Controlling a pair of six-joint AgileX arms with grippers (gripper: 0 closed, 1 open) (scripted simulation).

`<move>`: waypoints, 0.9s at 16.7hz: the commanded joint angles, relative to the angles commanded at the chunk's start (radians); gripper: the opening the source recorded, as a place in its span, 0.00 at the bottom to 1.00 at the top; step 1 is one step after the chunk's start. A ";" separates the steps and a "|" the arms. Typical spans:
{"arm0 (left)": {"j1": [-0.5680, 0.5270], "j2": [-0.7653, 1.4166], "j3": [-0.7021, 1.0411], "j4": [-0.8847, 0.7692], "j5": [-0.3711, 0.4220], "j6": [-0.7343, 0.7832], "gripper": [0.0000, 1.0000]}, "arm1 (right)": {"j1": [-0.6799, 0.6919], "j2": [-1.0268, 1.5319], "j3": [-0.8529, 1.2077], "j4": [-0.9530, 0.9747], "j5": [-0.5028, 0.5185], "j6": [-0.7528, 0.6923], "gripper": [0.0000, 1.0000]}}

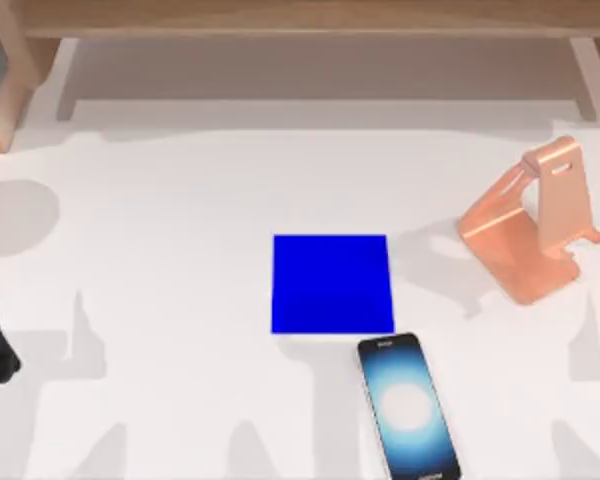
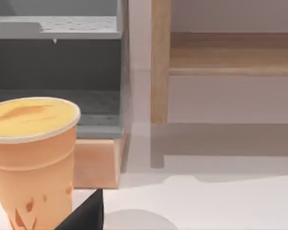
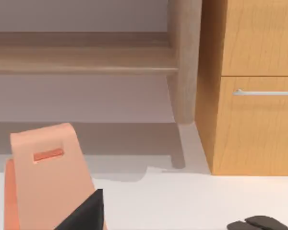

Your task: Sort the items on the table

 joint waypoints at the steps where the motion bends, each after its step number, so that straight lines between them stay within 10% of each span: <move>1: 0.000 0.000 0.000 0.000 0.000 0.000 1.00 | 0.000 0.000 0.000 0.000 0.000 0.000 1.00; 15: 0.000 0.000 0.000 0.000 0.000 0.000 1.00 | -0.096 0.872 0.785 -0.525 -0.001 -0.267 1.00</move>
